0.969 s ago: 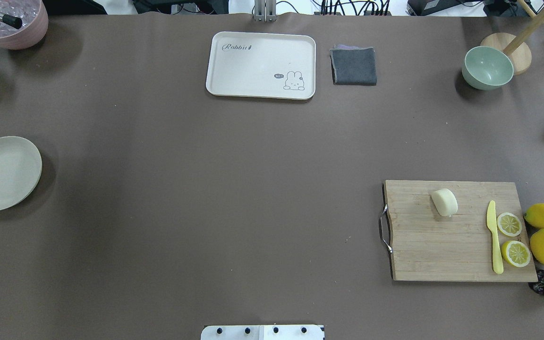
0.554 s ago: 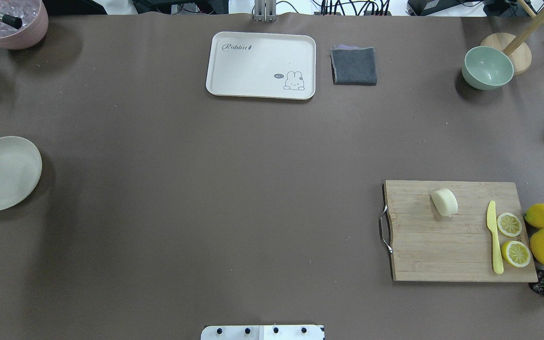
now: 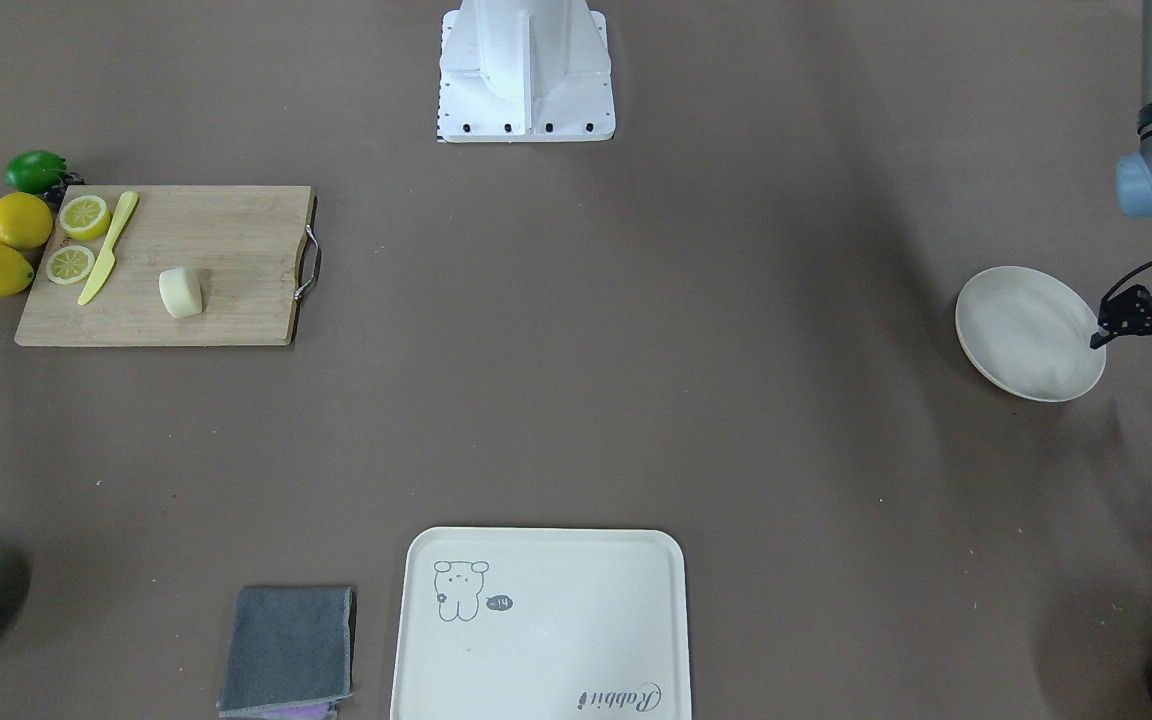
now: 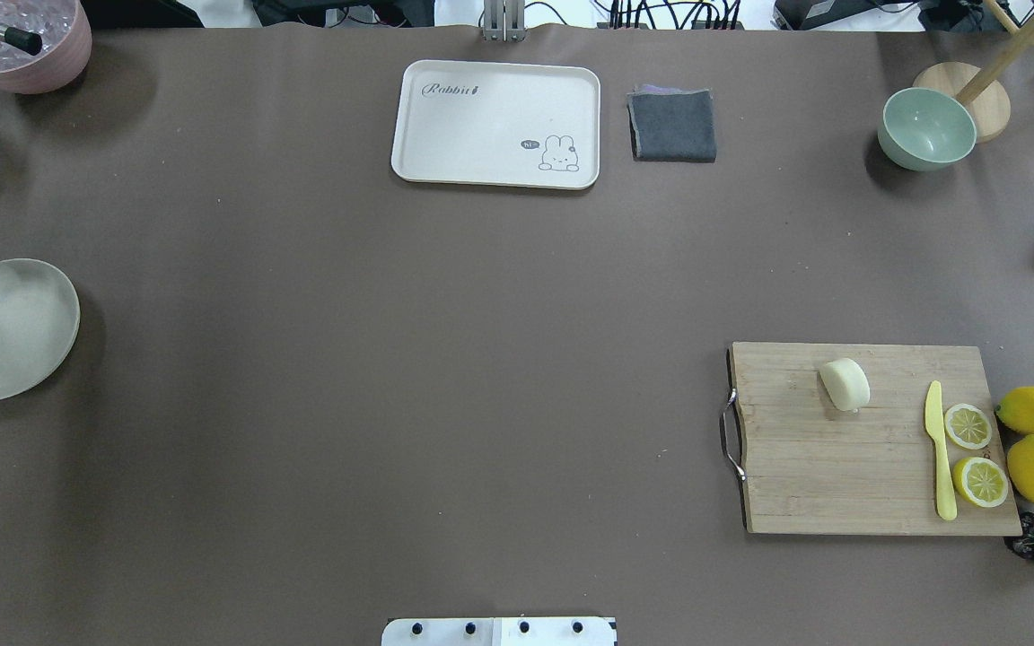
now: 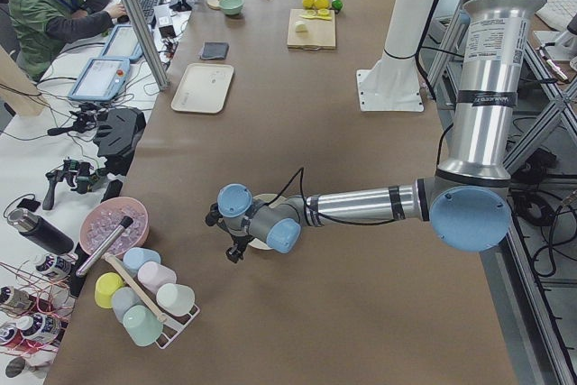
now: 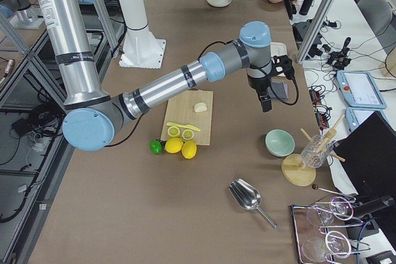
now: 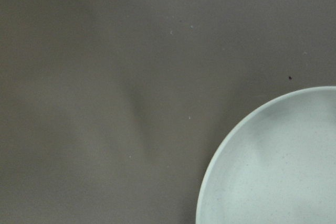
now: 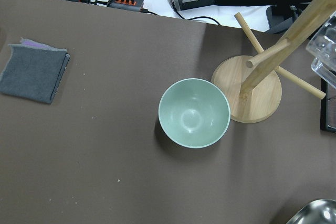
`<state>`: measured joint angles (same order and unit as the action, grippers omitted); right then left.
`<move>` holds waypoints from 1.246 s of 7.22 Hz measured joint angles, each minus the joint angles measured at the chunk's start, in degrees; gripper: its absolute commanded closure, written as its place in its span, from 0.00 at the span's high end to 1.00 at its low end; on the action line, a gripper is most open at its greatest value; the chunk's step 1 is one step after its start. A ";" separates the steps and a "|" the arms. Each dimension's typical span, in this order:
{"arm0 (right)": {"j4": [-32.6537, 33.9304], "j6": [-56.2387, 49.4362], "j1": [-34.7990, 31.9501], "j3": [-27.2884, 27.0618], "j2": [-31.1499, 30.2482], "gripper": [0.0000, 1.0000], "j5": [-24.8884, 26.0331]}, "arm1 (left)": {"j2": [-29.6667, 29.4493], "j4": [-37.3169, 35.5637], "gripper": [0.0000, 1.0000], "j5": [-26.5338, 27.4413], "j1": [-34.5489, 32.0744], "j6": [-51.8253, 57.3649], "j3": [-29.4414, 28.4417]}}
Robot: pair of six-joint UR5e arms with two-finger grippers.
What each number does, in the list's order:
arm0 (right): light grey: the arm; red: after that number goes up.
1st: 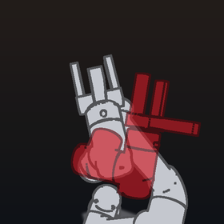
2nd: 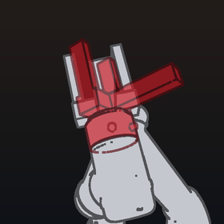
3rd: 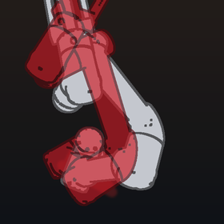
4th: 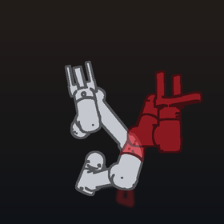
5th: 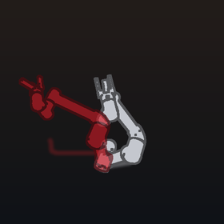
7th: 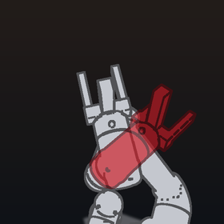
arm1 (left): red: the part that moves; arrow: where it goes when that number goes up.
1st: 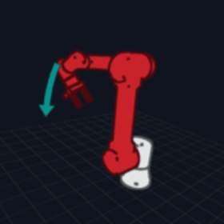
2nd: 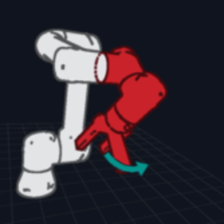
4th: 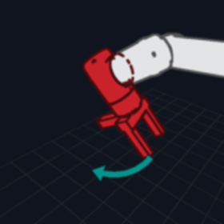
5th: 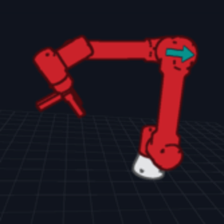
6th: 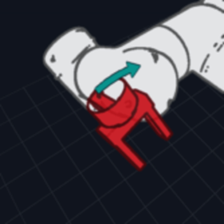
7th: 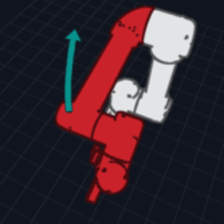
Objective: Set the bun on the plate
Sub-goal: 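Reach the left gripper to the white plate's rim and grasp it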
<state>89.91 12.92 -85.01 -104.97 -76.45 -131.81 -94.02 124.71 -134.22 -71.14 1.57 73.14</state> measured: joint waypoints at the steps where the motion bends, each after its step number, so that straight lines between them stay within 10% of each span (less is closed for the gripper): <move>1: 0.00 0.00 -0.01 -0.01 0.00 1.00 0.04 | -0.21 0.03 0.75 0.00 0.47 0.37 -0.04; 3: 0.00 0.01 0.00 0.04 0.15 1.00 0.08 | -0.41 0.11 0.66 0.07 2.31 0.53 -0.17; 6: 0.00 0.07 0.02 0.17 0.53 1.00 0.50 | -0.49 0.91 0.00 0.17 3.62 1.83 -0.27; 9: 0.00 0.02 0.02 0.25 0.56 1.00 0.59 | -0.37 1.20 0.00 0.13 3.71 4.18 0.12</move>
<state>89.91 12.94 -84.99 -104.72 -75.89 -131.22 -94.39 125.91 -134.09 -67.43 5.75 73.26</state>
